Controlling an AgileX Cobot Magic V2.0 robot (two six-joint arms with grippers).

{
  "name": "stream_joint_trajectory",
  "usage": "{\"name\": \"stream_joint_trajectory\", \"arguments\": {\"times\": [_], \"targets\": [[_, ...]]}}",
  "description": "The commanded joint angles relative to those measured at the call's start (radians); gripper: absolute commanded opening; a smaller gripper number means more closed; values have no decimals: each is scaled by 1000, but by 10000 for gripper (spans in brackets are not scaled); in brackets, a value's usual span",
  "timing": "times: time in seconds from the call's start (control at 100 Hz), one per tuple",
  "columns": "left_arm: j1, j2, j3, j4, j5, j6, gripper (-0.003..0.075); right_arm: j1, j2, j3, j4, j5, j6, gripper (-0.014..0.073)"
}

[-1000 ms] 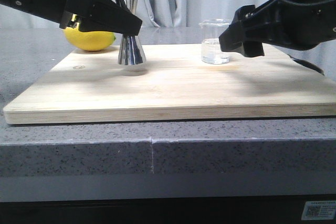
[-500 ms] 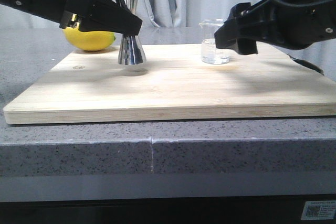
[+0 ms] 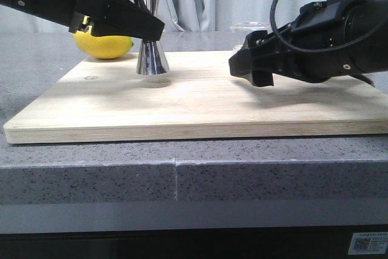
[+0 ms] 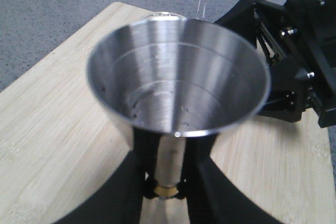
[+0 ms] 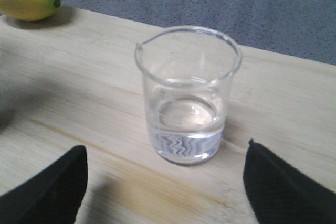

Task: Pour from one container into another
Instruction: 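Lower the right gripper around the glass beaker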

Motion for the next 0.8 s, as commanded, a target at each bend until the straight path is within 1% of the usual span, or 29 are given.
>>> {"name": "stream_joint_trajectory", "arguments": {"times": [0.0,0.79], "targets": [[-7,-53,-32,-71,57,-1,31,2,-22,-22,-9,-95,1,553],[-7,-53,-32,-71,84,-1,31,2,-9,-22,-21,-147,1,553]]}}
